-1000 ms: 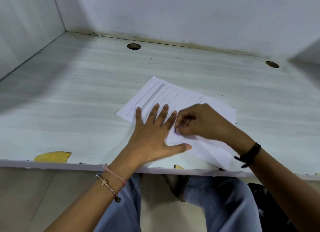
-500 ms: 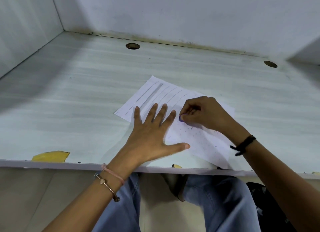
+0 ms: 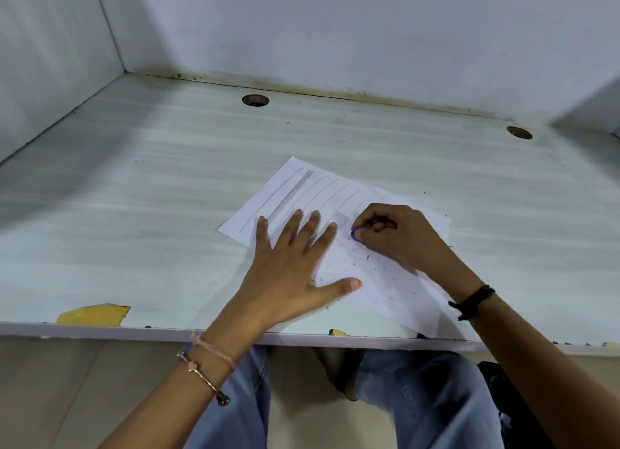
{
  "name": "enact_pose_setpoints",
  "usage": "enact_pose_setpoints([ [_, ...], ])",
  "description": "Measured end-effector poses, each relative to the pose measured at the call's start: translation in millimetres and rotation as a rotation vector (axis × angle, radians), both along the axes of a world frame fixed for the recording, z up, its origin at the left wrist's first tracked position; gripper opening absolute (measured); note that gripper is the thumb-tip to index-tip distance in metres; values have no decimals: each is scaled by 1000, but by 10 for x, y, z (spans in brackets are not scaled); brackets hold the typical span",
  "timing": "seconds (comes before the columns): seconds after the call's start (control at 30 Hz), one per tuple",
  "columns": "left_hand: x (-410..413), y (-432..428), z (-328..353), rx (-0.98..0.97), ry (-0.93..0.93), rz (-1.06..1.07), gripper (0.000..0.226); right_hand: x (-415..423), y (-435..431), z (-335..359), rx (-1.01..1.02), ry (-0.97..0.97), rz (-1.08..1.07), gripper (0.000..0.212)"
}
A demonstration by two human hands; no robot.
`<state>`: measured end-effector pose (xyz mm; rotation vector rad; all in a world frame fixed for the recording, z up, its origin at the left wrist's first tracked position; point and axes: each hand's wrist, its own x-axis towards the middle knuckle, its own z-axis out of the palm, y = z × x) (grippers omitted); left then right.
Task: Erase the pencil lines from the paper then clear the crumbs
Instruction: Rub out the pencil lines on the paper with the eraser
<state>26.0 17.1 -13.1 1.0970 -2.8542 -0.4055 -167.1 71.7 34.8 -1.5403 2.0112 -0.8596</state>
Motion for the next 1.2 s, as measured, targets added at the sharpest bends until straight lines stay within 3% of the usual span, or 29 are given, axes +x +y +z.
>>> enact_pose_setpoints([
  [0.1, 7, -14, 11, 17, 61, 33, 74, -21, 106, -39, -56, -304, -34, 6],
  [0.3, -75, -149, 37, -235, 245, 39, 39, 48, 239, -116, -75, -225, 37, 15],
  [0.4, -199, -282, 64, -252, 286, 7, 26, 47, 213, -106, -94, -146, 32, 12],
  [0.5, -242, -330, 49, -113, 296, -57, 36, 72, 156, -63, -68, -117, 39, 10],
  [0.6, -241, -347, 1, -1, 116, -70, 44, 17, 56, -16, -78, -7, 7, 11],
  [0.8, -267, -344, 17, -10, 48, -58, 47, 161, 126, 34, -41, 105, 213, 8],
  [0.93, -255, -335, 30, 4, 63, -60, 47, 15, -11, 88, -102, 203, 88, 7],
  [1.07, -270, -340, 29, -11, 19, -65, 47, 179, 73, 94, -18, 190, 284, 4],
  [1.2, -251, -328, 43, 2, 72, -59, 47, -59, -29, 127, -80, 234, 87, 7],
])
